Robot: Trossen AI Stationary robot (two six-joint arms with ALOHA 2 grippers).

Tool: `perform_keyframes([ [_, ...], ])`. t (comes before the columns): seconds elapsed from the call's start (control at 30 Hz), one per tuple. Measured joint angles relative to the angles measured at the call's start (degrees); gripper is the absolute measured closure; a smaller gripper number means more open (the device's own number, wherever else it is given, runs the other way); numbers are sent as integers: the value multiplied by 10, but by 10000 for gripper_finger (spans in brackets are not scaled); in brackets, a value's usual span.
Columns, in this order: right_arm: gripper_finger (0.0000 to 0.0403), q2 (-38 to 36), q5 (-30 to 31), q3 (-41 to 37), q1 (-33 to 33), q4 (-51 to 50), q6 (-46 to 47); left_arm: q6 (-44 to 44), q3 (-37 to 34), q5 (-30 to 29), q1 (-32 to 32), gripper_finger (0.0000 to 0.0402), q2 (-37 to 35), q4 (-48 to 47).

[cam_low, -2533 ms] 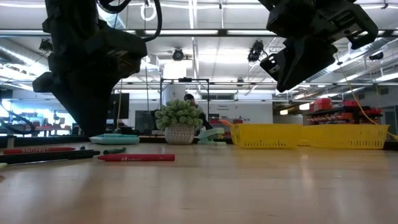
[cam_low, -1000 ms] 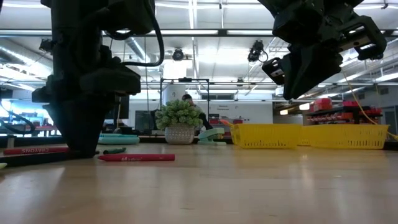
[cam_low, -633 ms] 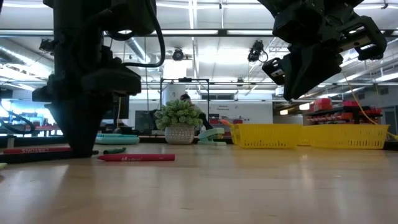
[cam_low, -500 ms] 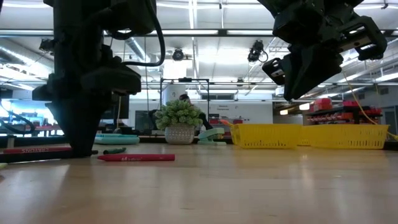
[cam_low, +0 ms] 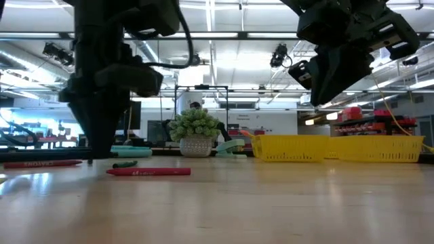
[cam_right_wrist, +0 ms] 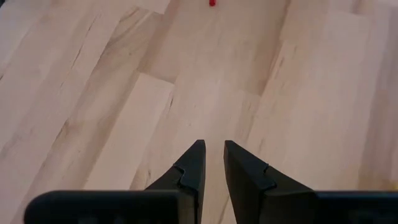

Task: Sort crayons/erasers/pens/pencils in bins
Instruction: Put the black pen into the top right yellow bin

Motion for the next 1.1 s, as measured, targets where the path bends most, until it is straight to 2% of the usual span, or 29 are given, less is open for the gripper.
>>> perform_keyframes([
  [0.17,338,-36,48,0,0,-23,14,78,36,-4,40,362,0,-33],
  [0.3,338,-78,81,0,0,-62,90,182,85,-34,79,368,0,-38],
  [0.47,338,-128,86,0,0,-119,156,313,145,-79,123,371,-1,-19],
  [0.6,338,-166,86,0,0,-151,199,424,186,-90,153,386,-1,35],
  [0.77,338,-199,123,1,0,-204,245,549,214,-90,183,396,-2,101],
  [0.87,338,-210,158,1,0,-255,270,583,223,-79,202,388,-2,105],
  [0.93,338,-213,177,1,0,-273,287,590,224,-47,216,384,-2,100],
  [1.03,338,-209,196,1,0,-264,305,614,224,-6,233,383,-2,88],
  [1.1,338,-198,207,1,0,-233,299,650,224,-1,241,383,-2,69],
])
